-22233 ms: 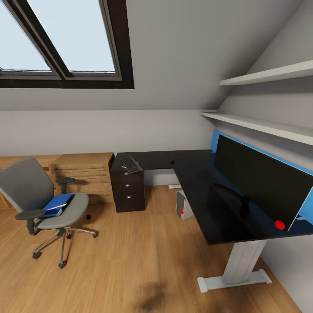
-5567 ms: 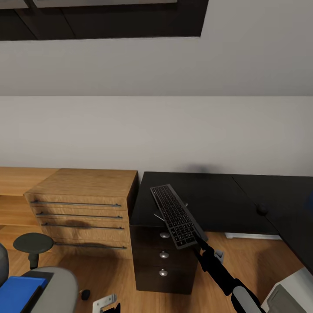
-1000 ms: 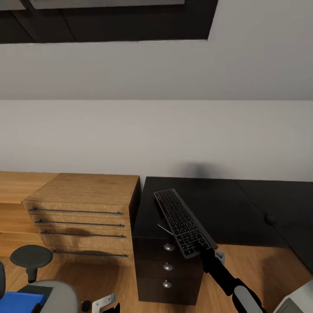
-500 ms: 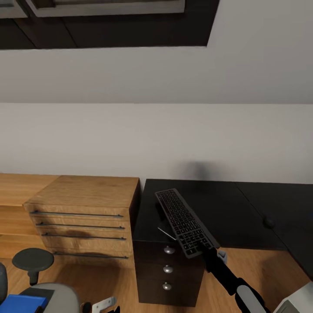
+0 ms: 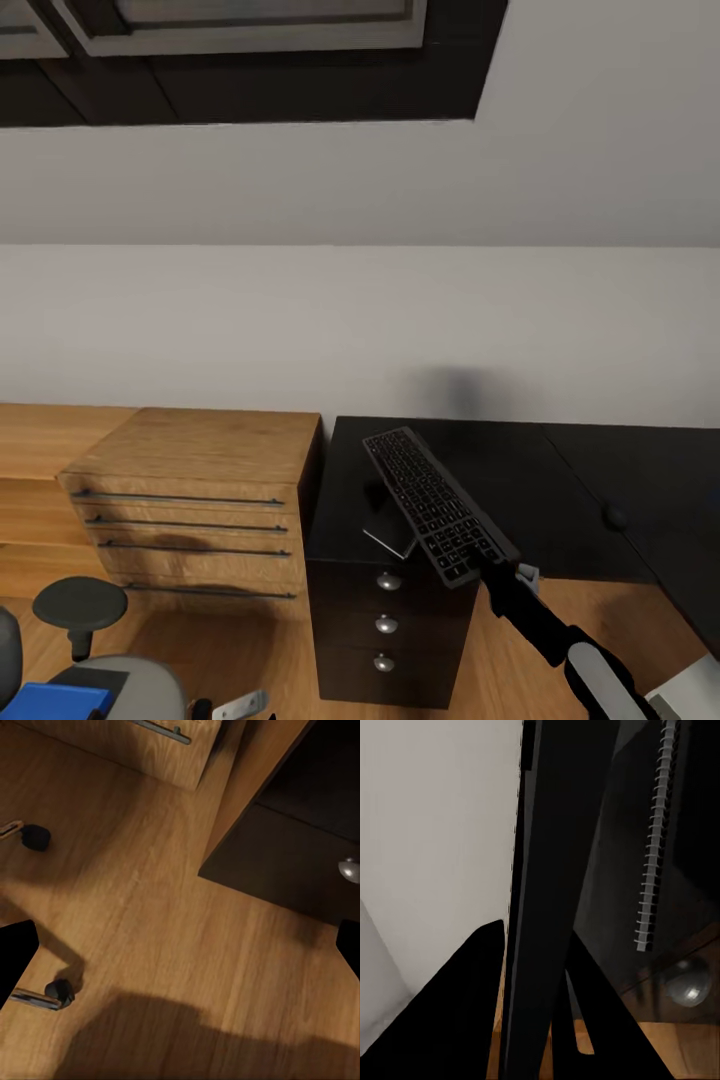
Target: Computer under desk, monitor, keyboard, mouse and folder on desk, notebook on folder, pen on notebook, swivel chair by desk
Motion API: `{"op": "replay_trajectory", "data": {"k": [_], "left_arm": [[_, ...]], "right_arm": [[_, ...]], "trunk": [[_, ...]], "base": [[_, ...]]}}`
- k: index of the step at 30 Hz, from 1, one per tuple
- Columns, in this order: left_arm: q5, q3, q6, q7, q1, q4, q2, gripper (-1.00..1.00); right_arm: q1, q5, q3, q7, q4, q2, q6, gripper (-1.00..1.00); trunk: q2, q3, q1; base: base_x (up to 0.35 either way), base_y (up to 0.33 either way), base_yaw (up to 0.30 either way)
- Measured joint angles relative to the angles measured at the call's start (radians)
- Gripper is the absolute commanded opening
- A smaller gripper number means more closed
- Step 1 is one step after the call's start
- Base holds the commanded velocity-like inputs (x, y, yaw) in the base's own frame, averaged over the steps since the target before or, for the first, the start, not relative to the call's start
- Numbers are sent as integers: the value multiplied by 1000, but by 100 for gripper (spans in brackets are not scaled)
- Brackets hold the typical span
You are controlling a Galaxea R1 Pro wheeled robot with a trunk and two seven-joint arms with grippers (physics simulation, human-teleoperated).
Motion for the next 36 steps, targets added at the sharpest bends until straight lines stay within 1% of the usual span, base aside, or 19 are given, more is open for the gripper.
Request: {"op": "replay_trajectory", "data": {"k": [5, 6, 7, 11, 12, 15, 16, 18, 20, 27, 36], "left_arm": [[0, 1, 0, 0, 0, 0, 0, 100], [0, 1, 0, 0, 0, 0, 0, 100], [0, 1, 0, 0, 0, 0, 0, 100], [0, 2, 0, 0, 0, 0, 0, 100], [0, 3, 0, 0, 0, 0, 0, 100], [0, 4, 0, 0, 0, 0, 0, 100], [0, 4, 0, 0, 0, 0, 0, 100], [0, 4, 0, 0, 0, 0, 0, 100], [0, 4, 0, 0, 0, 0, 0, 100], [0, 4, 0, 0, 0, 0, 0, 100], [0, 4, 0, 0, 0, 1, 0, 100]], "right_arm": [[0, -3, 0, -78, -65, -55, 79, -100], [0, -3, 0, -88, -72, -61, 88, -100], [0, -2, 0, -102, -82, -72, 103, -100], [0, -4, -1, -118, -97, -92, 125, -100], [0, -6, -4, -118, -98, -93, 126, -100], [0, -9, -30, -118, -100, -97, 123, -100], [0, -12, -47, -118, -100, -96, 123, -100], [0, -11, -63, -118, -100, -94, 124, -100], [0, -13, -72, -118, -100, -93, 124, -100], [0, -14, -80, -118, -99, -92, 127, -100], [0, -14, -81, -118, -99, -93, 130, -100]], "trunk": [[35, 16, -19], [42, 19, -23], [42, 19, -23], [42, 19, -23], [42, 19, -23], [42, 19, -23], [42, 19, -23], [42, 19, -23], [42, 19, -23], [42, 19, -23], [42, 15, -23]], "base": [[0, 0, 0], [0, 0, 0], [0, 0, 0], [0, 0, 0], [0, 0, 0], [0, 0, 0], [0, 0, 0], [0, 0, 0], [0, 0, 0], [0, 0, -29], [0, 0, -193]]}}
